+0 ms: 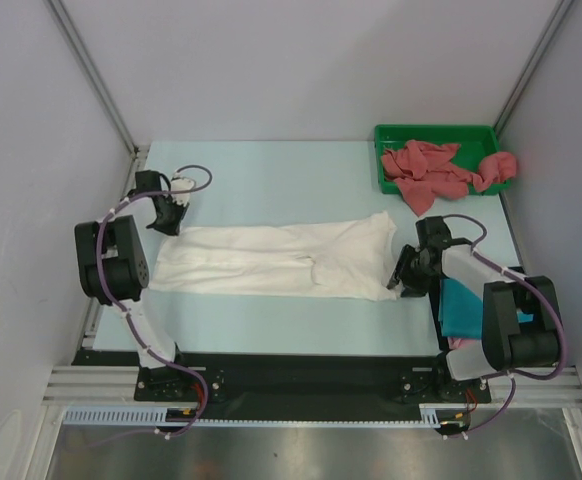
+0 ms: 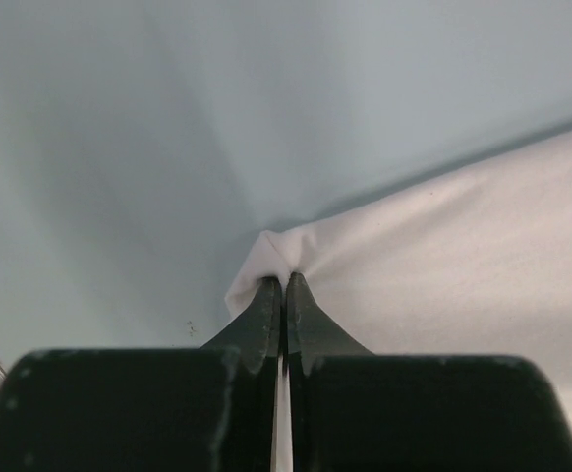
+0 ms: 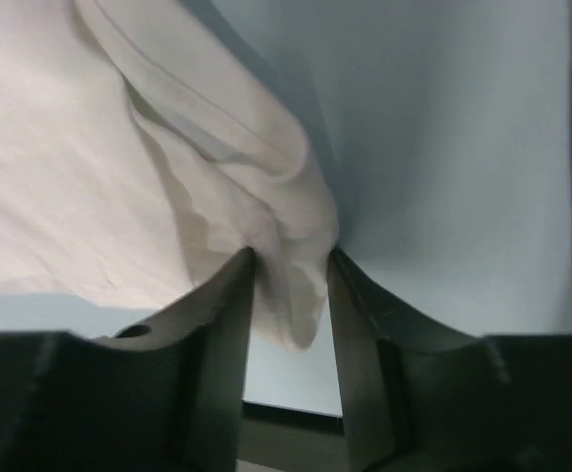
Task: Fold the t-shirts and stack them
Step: Fold the tshirt
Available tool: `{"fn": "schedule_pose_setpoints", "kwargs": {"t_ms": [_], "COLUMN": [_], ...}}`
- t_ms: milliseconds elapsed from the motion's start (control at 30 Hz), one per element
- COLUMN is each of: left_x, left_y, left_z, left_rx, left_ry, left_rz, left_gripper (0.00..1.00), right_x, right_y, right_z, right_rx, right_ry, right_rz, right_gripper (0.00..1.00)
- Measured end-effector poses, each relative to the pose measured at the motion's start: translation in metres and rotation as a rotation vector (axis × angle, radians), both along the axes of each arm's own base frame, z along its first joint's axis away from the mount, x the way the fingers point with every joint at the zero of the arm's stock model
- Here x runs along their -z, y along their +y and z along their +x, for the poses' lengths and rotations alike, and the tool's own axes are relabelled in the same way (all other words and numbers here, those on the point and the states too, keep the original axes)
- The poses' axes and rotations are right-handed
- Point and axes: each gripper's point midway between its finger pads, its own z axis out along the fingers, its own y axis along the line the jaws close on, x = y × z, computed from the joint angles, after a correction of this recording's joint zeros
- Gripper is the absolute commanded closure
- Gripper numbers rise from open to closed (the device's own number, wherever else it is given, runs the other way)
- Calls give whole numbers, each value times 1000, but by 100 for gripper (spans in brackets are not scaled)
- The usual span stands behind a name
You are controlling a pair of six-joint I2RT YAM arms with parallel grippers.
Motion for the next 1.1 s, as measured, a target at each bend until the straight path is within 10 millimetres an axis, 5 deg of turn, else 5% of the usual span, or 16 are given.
{"fn": "schedule_pose_setpoints", "kwargs": {"t_ms": [67, 167, 367, 700, 833, 967, 1100], "left_x": [0, 0, 2, 4, 4, 2, -1], "left_y": [0, 2, 11, -15, -31, -60, -106], "left_z": [-4, -16, -72, -179, -217, -250, -259], "left_rx": [5, 11, 34, 271, 373, 479, 671], "left_ry": [-7, -4, 58, 220, 289, 362, 393], "left_rz": [2, -6, -20, -50, -92, -156, -167], "left_gripper": [100, 100, 100, 97, 90, 82, 81], "right_x": [2, 7, 6, 0, -2, -4, -6], "right_y": [3, 7, 9, 35, 52, 72, 90], "right_z": [3, 8, 39, 198, 241, 289, 338], "right_rx": [5, 11, -8, -90, -112, -132, -133], "right_ry": [-5, 6, 22, -142, -172, -221, -290], "right_rz": [18, 49, 43, -8, 3, 16, 40], "right_gripper": [83, 99, 100, 100, 100, 100, 100]}}
